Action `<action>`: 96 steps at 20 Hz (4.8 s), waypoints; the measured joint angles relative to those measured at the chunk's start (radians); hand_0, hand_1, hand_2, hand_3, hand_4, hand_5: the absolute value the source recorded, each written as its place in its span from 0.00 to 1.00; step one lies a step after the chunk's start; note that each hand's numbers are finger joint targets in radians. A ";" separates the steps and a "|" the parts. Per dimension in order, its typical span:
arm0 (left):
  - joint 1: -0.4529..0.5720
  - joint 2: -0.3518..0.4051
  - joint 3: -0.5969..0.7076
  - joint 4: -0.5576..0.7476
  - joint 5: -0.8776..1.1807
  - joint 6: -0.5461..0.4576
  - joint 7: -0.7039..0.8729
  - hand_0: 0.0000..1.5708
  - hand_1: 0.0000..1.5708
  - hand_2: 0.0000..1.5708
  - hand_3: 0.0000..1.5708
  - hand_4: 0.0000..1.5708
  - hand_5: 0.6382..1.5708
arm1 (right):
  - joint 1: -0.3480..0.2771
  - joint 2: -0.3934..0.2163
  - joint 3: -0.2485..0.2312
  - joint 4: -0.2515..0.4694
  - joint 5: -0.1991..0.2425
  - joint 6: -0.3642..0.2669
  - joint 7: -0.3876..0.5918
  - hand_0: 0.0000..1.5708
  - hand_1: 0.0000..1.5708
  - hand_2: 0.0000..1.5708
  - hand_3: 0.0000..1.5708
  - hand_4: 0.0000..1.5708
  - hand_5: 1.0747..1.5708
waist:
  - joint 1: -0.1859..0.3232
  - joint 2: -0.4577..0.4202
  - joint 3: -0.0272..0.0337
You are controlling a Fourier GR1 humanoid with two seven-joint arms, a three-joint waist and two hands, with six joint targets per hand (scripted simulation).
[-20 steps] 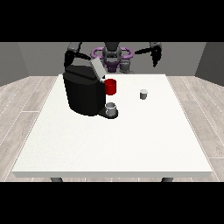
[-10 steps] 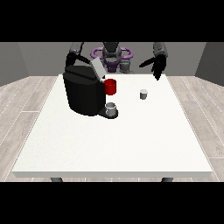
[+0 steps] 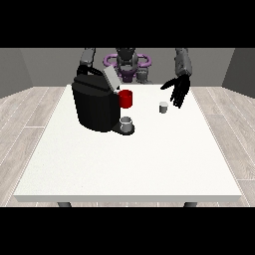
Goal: Insert the coffee pod into the coffee machine and close the lid
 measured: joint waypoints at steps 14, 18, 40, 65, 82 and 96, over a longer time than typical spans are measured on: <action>-0.144 -0.056 -0.054 0.221 -0.231 0.183 -0.084 0.68 0.68 0.72 0.59 0.30 1.00 | -0.092 -0.013 -0.035 0.110 -0.020 0.027 0.009 0.00 0.00 0.00 0.00 0.00 1.00 | 0.008 0.031 -0.0001; -0.177 -0.059 -0.090 0.250 -0.308 0.216 -0.086 0.52 0.52 0.61 0.51 0.23 1.00 | -0.109 -0.004 -0.037 0.158 -0.015 0.013 -0.031 0.00 0.00 0.00 0.00 0.00 1.00 | 0.013 0.043 0.0002; -0.267 -0.098 -0.110 0.442 -0.467 0.170 -0.165 0.92 0.92 0.91 0.87 0.33 1.00 | -0.073 -0.002 -0.045 0.268 0.028 -0.029 -0.038 0.00 0.00 0.00 0.00 0.00 1.00 | 0.023 -0.041 0.0002; -0.583 -0.155 0.008 0.360 -0.377 -0.179 0.027 0.79 0.79 0.81 0.81 0.32 1.00 | -0.099 -0.017 -0.074 0.297 -0.008 0.020 -0.049 0.00 0.00 0.00 0.00 0.00 1.00 | -0.036 -0.154 0.0003; -0.824 -0.058 0.093 0.409 -0.365 -0.216 0.069 0.78 0.78 0.82 0.79 0.31 1.00 | -0.237 -0.048 -0.111 0.239 -0.011 0.003 -0.013 0.00 0.00 0.00 0.00 0.07 1.00 | -0.119 0.017 0.0005; -0.860 -0.063 0.089 0.449 -0.386 -0.203 0.048 0.76 0.76 0.79 0.77 0.28 1.00 | -0.279 -0.062 -0.136 0.251 -0.020 0.000 -0.016 0.00 0.00 0.00 0.00 0.07 1.00 | -0.125 0.075 0.0008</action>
